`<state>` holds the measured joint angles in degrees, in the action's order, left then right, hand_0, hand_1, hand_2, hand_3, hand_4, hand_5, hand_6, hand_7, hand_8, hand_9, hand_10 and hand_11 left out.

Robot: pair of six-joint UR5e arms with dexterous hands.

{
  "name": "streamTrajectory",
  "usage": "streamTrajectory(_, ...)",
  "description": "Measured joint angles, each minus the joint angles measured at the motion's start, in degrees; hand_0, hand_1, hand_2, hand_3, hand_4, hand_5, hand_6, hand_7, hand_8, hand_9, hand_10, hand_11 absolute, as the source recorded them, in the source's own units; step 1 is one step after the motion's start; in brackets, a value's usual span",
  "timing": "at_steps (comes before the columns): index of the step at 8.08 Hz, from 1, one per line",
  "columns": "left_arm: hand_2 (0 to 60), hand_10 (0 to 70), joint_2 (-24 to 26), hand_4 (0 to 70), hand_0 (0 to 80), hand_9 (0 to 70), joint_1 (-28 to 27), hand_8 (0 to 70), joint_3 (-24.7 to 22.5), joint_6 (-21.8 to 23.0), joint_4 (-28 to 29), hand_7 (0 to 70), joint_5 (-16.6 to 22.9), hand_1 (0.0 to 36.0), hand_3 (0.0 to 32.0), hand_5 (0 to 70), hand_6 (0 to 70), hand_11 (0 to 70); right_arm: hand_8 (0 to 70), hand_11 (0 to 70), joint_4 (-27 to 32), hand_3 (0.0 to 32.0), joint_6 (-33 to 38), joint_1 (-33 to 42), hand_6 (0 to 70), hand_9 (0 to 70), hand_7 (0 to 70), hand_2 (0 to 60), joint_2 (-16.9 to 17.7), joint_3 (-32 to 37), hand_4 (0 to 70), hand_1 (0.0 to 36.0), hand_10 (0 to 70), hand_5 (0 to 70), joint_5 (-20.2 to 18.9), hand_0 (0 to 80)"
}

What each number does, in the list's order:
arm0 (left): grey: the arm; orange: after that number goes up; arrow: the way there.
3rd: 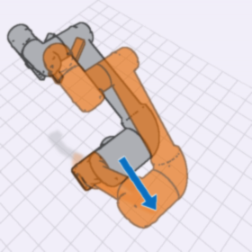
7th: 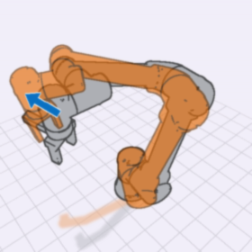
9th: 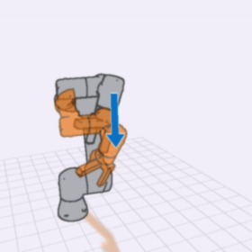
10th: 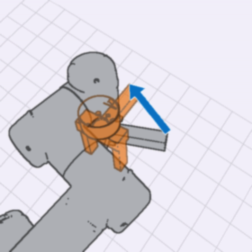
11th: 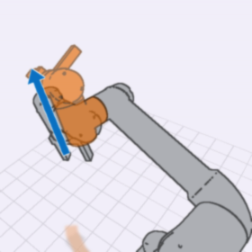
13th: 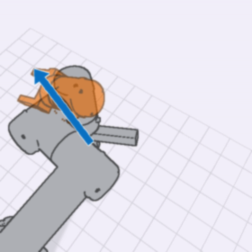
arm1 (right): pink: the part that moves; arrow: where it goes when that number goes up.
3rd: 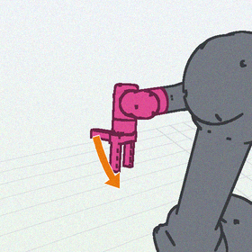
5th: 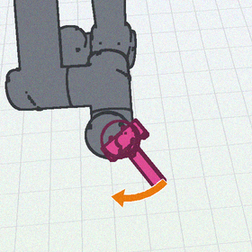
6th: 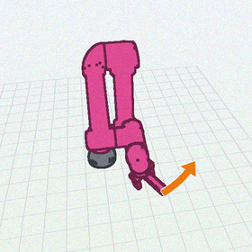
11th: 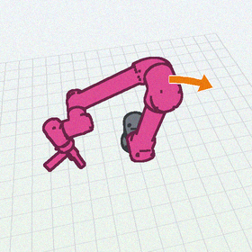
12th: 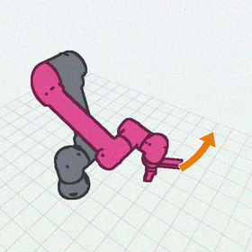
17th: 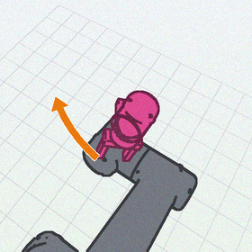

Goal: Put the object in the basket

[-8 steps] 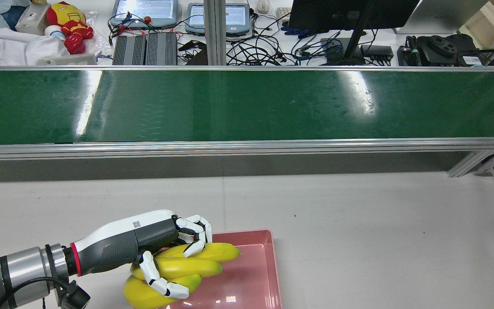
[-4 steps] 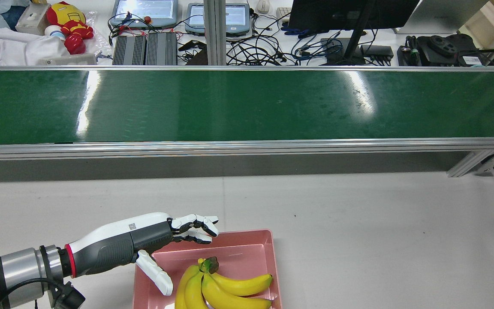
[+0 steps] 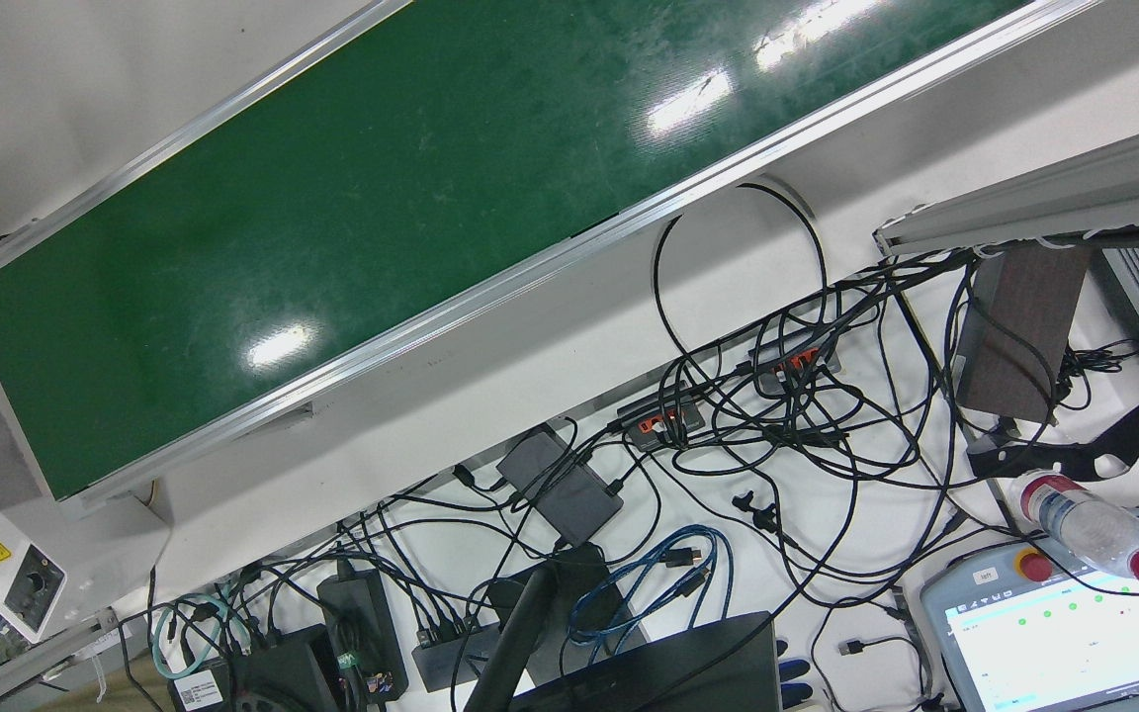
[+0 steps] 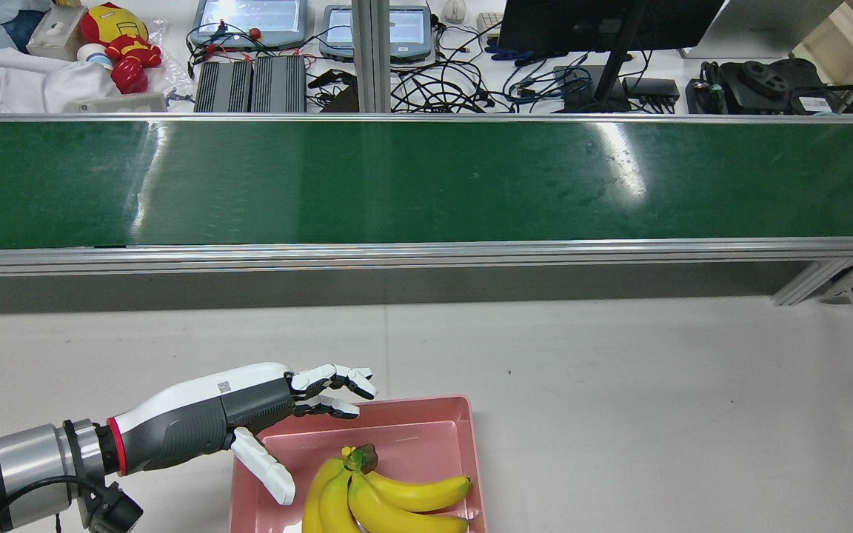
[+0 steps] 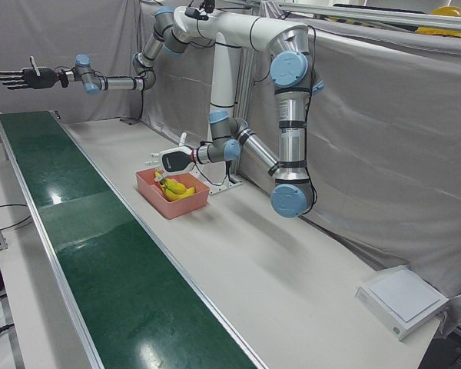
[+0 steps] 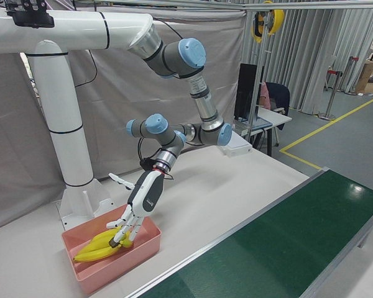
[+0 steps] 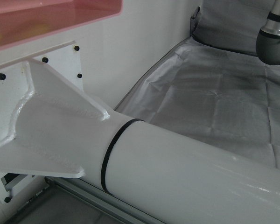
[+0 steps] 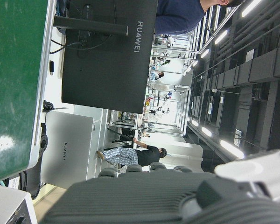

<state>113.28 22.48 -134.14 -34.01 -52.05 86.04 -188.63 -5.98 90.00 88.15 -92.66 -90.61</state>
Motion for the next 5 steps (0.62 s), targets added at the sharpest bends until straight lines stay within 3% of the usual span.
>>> streamTrajectory(3, 8.4, 15.2, -2.7, 8.2, 39.3, 26.7, 5.4, 22.8, -7.8, 0.3, -2.2, 20.0, -0.1, 3.4, 3.0, 34.3, 7.3, 22.1, 0.0, 0.0, 0.0, 0.0, 0.0, 0.0, 0.0, 0.0, 0.0, 0.0, 0.0, 0.0, 0.0, 0.0, 0.0, 0.0, 0.0, 0.0)
streamTrajectory(5, 11.2, 15.6, -4.3, 9.7, 37.5, 27.4, 9.9, 23.4, -10.4, 0.9, -3.0, 20.4, -0.1, 3.1, 0.4, 35.8, 8.1, 22.7, 0.0, 0.0, 0.0, 0.0, 0.0, 0.0, 0.0, 0.0, 0.0, 0.0, 0.0, 0.0, 0.0, 0.0, 0.0, 0.0, 0.0, 0.0)
